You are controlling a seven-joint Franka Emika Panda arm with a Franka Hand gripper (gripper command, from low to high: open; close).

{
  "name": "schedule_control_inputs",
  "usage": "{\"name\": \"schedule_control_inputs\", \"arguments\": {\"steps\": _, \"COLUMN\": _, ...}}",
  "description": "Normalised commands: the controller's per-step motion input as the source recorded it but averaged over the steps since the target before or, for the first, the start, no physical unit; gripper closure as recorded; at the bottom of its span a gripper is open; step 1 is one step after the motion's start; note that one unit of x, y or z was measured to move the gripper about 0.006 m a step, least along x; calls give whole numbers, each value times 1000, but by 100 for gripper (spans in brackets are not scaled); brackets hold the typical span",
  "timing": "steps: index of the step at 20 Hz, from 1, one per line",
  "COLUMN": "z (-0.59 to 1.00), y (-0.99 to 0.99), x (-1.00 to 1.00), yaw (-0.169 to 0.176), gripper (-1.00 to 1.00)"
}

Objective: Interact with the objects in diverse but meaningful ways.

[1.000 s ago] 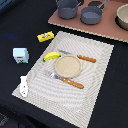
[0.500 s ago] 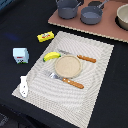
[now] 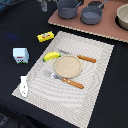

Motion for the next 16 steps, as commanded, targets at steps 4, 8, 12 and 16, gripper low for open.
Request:
{"name": "schedule_control_inputs", "arguments": {"steps": 4, "z": -545, "y": -140, "x": -389, "yaw": 119, "gripper": -100}}
{"name": "schedule_control_inputs", "arguments": {"steps": 8, "z": -426, "y": -19, "x": -524, "yaw": 164, "gripper": -100}}
{"name": "schedule_control_inputs", "arguments": {"steps": 12, "z": -375, "y": -4, "x": -494, "yaw": 147, "gripper": -100}}
{"name": "schedule_control_inputs", "arguments": {"steps": 16, "z": -439, "y": -45, "x": -448, "yaw": 128, "gripper": -100}}
